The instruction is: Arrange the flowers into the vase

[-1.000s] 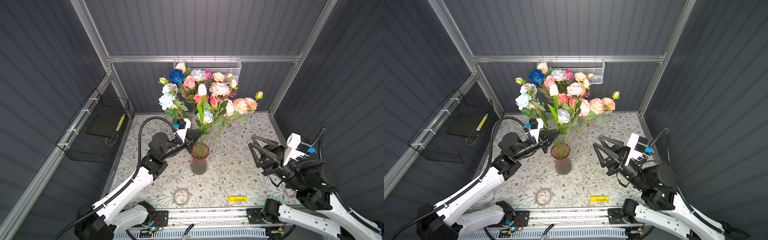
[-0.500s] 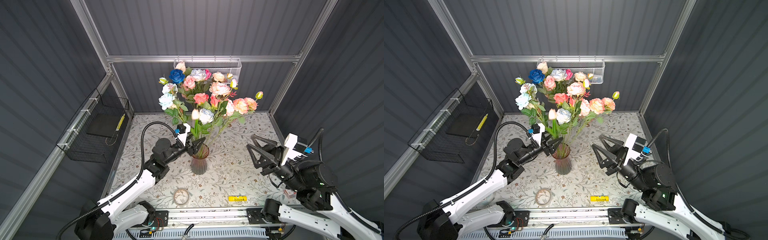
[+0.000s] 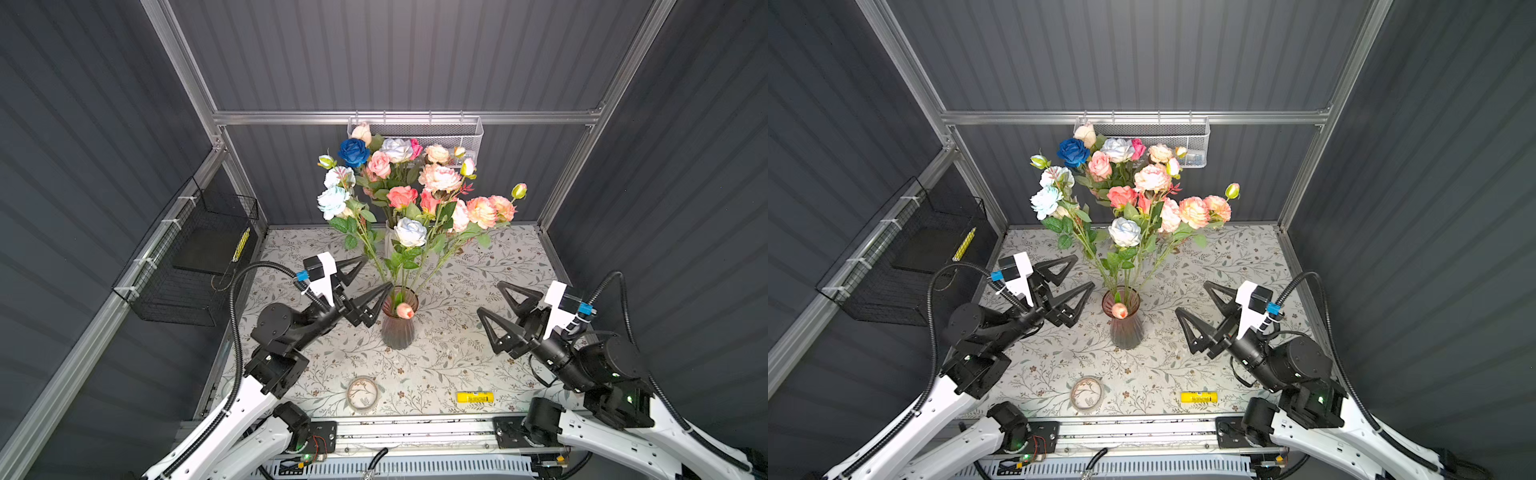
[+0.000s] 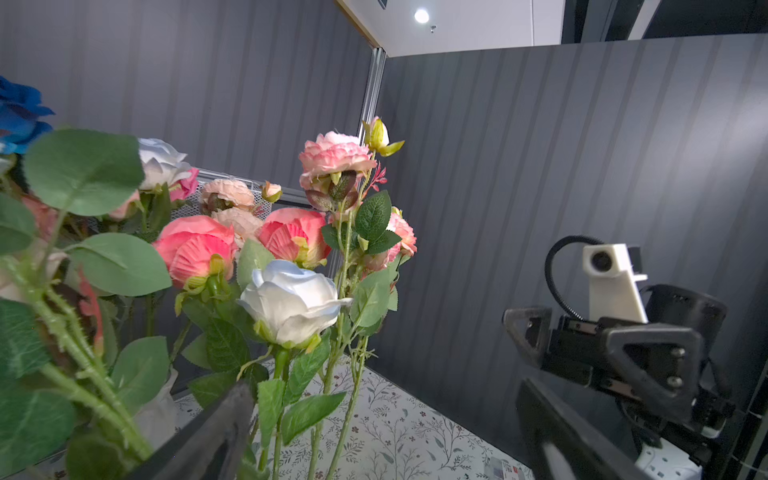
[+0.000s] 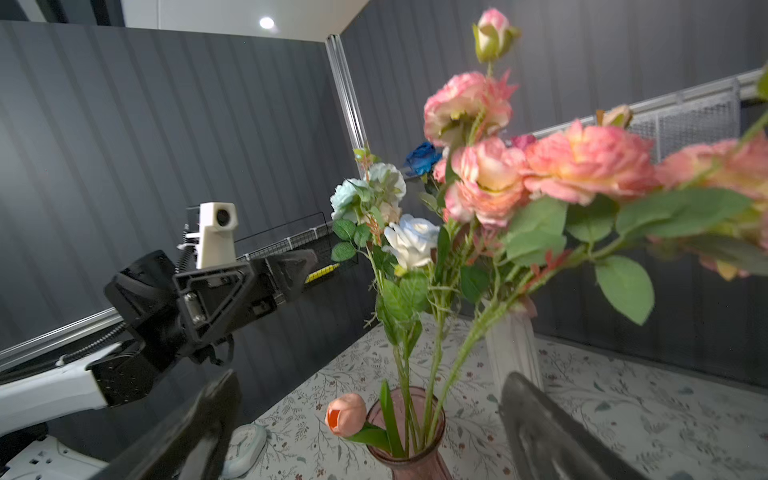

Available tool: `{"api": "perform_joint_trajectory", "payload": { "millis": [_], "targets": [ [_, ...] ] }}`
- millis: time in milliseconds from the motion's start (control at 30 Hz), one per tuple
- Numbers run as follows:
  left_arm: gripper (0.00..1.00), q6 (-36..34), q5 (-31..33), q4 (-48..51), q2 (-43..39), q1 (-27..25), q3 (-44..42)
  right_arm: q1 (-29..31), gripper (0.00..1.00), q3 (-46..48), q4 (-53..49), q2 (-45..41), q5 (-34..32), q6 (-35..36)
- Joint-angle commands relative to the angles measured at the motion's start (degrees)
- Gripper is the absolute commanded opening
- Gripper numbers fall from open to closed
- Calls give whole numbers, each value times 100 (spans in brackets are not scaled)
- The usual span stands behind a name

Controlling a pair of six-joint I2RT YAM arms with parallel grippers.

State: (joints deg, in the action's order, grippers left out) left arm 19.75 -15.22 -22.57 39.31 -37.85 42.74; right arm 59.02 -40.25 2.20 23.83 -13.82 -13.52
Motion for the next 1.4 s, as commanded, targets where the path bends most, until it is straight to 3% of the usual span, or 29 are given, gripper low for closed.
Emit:
{"api": "perform_joint_trajectory", "payload": {
  "millis": [0, 200, 367, 433, 633, 800, 1000, 1167, 1300, 1367],
  "targets": [
    [100, -37, 963, 1024, -665, -29, -48, 9, 99, 431, -421, -223, -705, -428],
    [100, -218, 3281, 1928, -1149, -30, -563, 11, 99, 1015, -612, -221, -1202, -775],
    [100, -444, 5531, 1832, -213, -8, -720, 4, 99, 1247, -393, -230, -1388, -760],
    [100, -710, 5975, 1511, 346, 143, -757, -1, 99, 1276, -360, -230, -1431, -749],
    [100, -475, 5234, 726, 1873, 1787, -777, -10, 99, 1368, -307, -132, -1478, -695],
    [100, -1258, 5120, -56, 3420, 2622, -925, -36, 99, 1192, -739, 152, -2154, -1064],
    [100, -1989, 4695, -2217, 4724, 2747, -1650, -105, 99, 1133, -815, 271, -2367, -952],
    [100, -2136, 4127, -2824, 5473, 2826, -1650, -321, 99, 1152, -788, 275, -2313, -821],
    [100, -2230, 3905, -4149, 6006, 2878, -2058, -799, 99, 1243, -482, 377, -1983, -635],
    [100, -1960, 3733, -3420, 5804, 3056, -1896, -1222, 99, 1356, -203, 523, -1897, -605]
  ]
}}
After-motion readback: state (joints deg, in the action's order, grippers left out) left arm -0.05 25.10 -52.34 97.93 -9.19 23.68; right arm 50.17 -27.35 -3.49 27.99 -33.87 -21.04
